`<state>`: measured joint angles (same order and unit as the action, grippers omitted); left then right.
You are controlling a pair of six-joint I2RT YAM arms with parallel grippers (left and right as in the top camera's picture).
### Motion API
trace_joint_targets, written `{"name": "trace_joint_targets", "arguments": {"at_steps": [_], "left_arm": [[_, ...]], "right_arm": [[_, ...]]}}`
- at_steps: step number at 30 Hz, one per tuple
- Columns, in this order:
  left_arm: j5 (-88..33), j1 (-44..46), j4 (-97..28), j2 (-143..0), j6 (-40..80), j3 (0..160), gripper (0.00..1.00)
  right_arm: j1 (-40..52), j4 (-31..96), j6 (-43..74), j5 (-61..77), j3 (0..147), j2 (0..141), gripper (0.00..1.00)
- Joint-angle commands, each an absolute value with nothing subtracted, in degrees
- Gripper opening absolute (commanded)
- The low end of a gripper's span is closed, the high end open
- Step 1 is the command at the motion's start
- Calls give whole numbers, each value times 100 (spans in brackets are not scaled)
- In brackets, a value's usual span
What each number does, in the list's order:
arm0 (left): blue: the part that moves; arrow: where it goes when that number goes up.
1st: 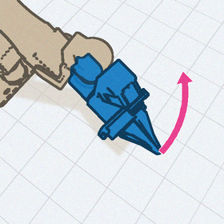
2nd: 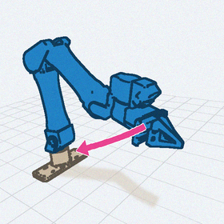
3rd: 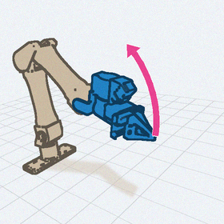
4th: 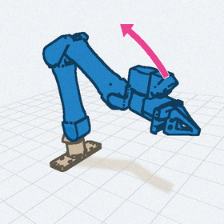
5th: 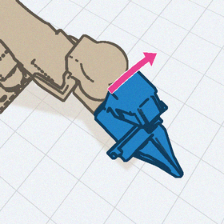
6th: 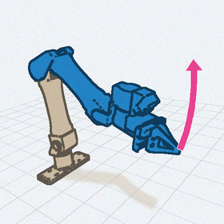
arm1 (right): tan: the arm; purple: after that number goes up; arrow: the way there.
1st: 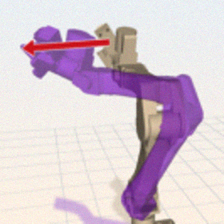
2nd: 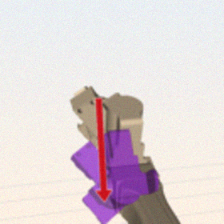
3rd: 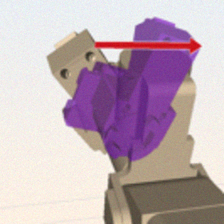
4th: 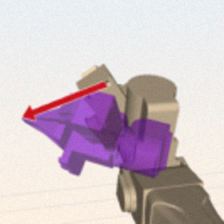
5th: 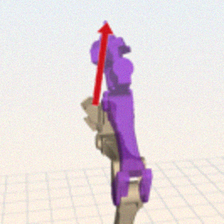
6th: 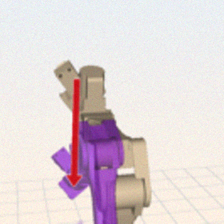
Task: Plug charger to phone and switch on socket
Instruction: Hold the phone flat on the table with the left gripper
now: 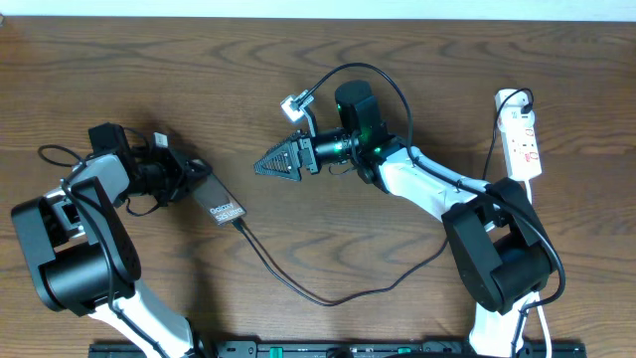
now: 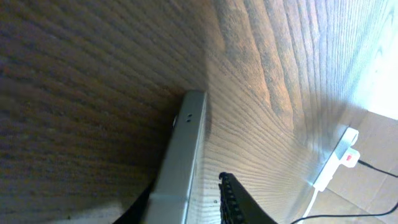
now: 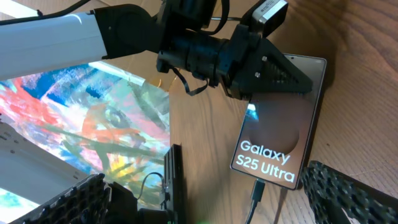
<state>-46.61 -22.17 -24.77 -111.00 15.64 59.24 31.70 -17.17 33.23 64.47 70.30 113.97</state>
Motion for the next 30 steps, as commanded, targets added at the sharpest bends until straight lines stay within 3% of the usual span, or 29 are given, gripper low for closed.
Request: {"name": "trace_joint_targets", "arguments": {"at_steps": [1,8,16,23,30], "left_arm": [[-4403,-2217,-2617,-11187,1527,5946,27],[-4386,-2217,-2790,-11187,1525,5946,32],[-4362,-2217,-3059,-11187,1527,5946,52],[-3929,-2217,-3323,-11187,1527,5946,54],[-3887,-2217,-3503,-11187,1527,5946,61]], "right_arm": [[3138,-1706,3210,6442,7118,11365,99],[3138,-1702,3210,6445,7118,11365,99],[3138,-1691,3210,6445,7118,11365,99],[3138,-1691,3210,6464,7118,11365,99],[3138,-1691,3210,6466,7118,11365,99]]}}
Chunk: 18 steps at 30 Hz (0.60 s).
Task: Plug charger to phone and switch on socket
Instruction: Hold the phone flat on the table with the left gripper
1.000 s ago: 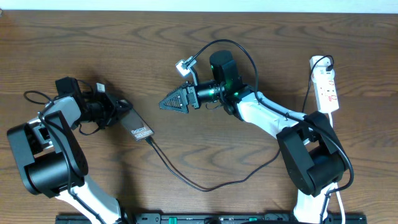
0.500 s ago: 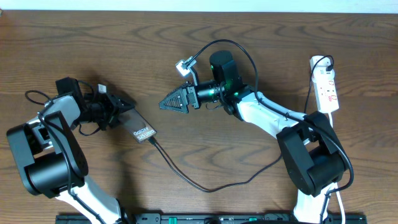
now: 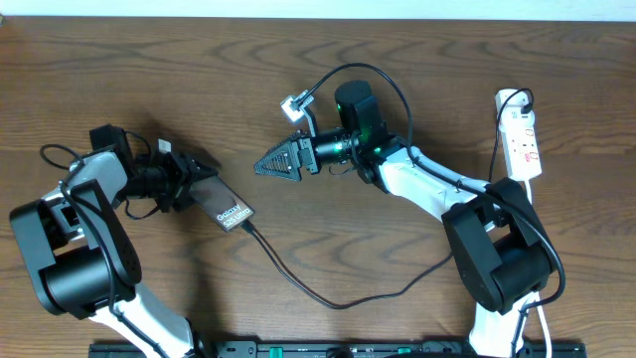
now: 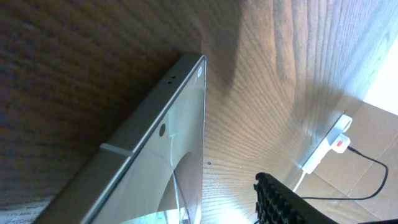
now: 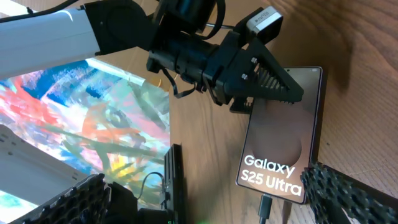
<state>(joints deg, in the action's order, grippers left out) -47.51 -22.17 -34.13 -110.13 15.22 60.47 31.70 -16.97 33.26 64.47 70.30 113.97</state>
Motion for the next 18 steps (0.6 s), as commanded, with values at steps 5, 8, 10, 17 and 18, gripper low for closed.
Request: {"name": "trace_joint_targets", "arguments": {"at_steps": [5,8,10,17,18], "left_arm": [[-3767,-2217,-3607,-11187,1529,5946,62],[-3592,-2217,-3719,-11187,1529,5946,62],[-3481,-2217,-3793,-11187,1529,5946,67],[-3334,-2217,-3920,-11187,1527,5946,69],[-3334,-2217,-3942,-11187,1527,5946,69]], "right_arm": [[3138,-1691,3210,6466,7118,11365,99],[3138,-1691,3210,6466,7118,11365,99],[3138,-1691,3210,6466,7118,11365,99],[3138,-1691,3210,6466,7118,11365,99],[3138,-1691,3210,6466,7118,11365,99]]}}
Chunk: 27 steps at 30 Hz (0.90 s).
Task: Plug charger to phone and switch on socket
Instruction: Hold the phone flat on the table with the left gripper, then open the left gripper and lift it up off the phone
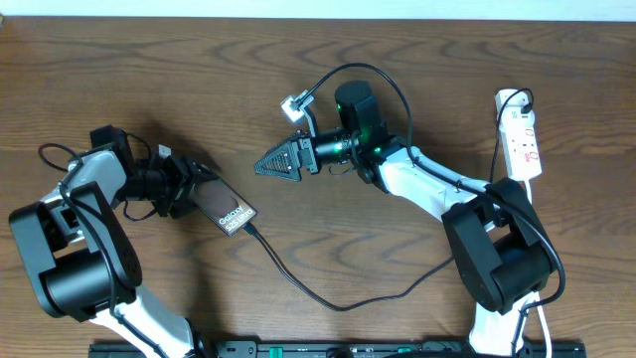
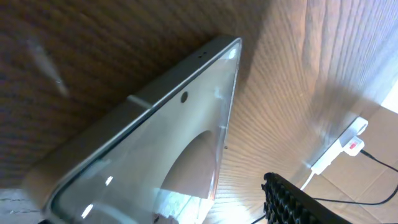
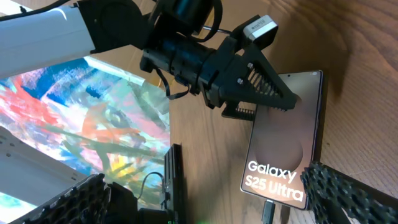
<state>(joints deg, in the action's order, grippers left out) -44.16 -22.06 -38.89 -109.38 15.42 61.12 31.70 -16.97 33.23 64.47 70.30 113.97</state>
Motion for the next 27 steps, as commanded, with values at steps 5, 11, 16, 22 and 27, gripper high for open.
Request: {"name": "trace_joint_targets", "arguments": {"at_steps": [5,11,16,22,27], "left_arm": [[-3334,-2217,-4121,-11187,1527,5946,69],[-3332,-2217,-4265,-11187,1529,5946,69],[-3332,-2217,-4416,-11187,1527,5946,69],[-3332,-2217,-4560,-11187,1527,5946,69],[-3332,-2217,-4604,-11187,1527,5946,69]], "right_arm": [[3138,-1691,3210,6464,7118,11365,99],[3138,-1691,3210,6466,7118,11365,99],[3140,-1691,3210,6464,7118,11365,99],[3144,-1691,3208,6464,7118,11365,99],[3144,-1691,3208,6466,7118,11365,99]]}}
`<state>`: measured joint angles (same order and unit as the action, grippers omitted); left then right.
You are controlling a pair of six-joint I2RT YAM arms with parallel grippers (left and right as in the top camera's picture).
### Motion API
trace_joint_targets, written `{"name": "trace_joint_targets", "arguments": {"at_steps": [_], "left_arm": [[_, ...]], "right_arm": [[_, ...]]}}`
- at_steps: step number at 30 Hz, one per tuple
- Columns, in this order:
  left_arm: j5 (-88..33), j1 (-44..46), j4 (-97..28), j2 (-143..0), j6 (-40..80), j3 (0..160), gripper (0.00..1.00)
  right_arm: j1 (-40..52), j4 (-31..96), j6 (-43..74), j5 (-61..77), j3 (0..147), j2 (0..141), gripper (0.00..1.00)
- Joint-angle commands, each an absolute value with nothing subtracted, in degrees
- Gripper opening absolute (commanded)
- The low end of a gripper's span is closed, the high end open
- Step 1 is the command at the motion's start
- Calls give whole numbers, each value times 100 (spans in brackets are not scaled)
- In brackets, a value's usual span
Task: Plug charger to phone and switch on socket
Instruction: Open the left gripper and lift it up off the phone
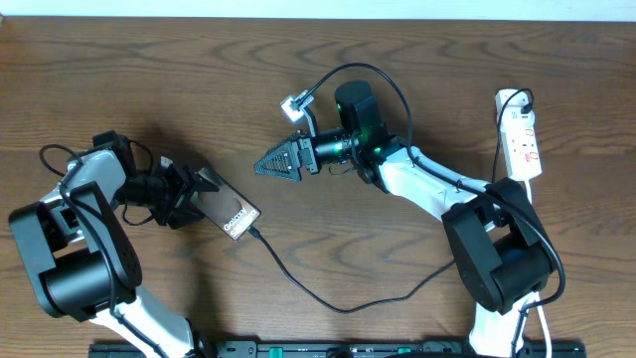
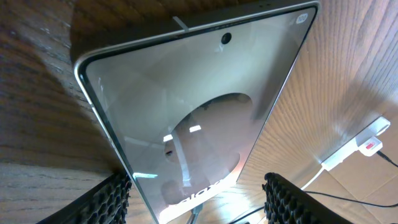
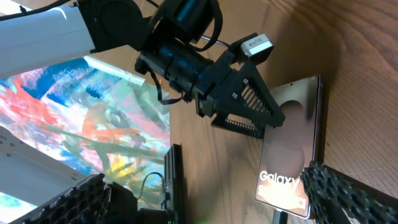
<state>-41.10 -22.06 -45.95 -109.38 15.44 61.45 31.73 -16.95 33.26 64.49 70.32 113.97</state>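
Note:
The phone (image 1: 228, 208) lies face up on the table with its screen lit, showing "Galaxy" in the right wrist view (image 3: 290, 169). The black charger cable (image 1: 328, 298) is plugged into its lower end. My left gripper (image 1: 187, 196) is open at the phone's top end. In the left wrist view (image 2: 198, 182) the phone (image 2: 199, 93) lies between and beyond the spread fingers. My right gripper (image 1: 276, 161) hangs open above mid-table, pointing left, with nothing in it (image 3: 211, 199). The white power strip (image 1: 522, 134) lies at the right edge.
The cable loops across the front of the table and runs up to the power strip, which also shows in the left wrist view (image 2: 367, 140). A second black cable arcs over my right arm (image 1: 388, 89). The table's front edge carries a black rail (image 1: 328, 349).
The phone has gone from tilted to flat and shifted slightly toward the front right. My left gripper has shifted with it and stands open around its top end. The right arm has not moved.
At first my left gripper had the phone up on its edge, cable plugged in. Then the phone leaned lower at each later moment, moving a little to the front right. Now it lies flat, screen up, with the left gripper open. My right gripper stayed open above mid-table throughout.

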Motion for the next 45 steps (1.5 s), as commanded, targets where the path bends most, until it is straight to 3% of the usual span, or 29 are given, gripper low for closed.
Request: {"name": "trace_joint_targets", "arguments": {"at_steps": [1,10,11,17,28,36,45], "left_arm": [[-3332,-2217,-4604,-11187,1527,5946,69],[-3336,-2217,-4624,-11161,1306,5948,71],[-3336,-2217,-4648,-11139,1271,5948,80],[-3336,-2217,-4740,-10722,1201,5948,83],[-3507,-2217,-4753,-8746,1203,5948,84],[-4644,-2215,-3983,-7175,1210,5948,91],[-4737,-2193,-3874,-6418,1358,5953,92]], "right_arm": [[3146,-1691,3208,6466,7118,11365,99],[3148,-1691,3208,6464,7118,11365,99],[3148,-1688,3208,6466,7118,11365,99],[3148,-1688,3208,6464,7118,11365,99],[3148,-1688,3205,6460,7118,11365,99],[3135,-1667,3251,6386,7118,11365,99],[2779,-355,3426,5306,7118,11365,99]]}}
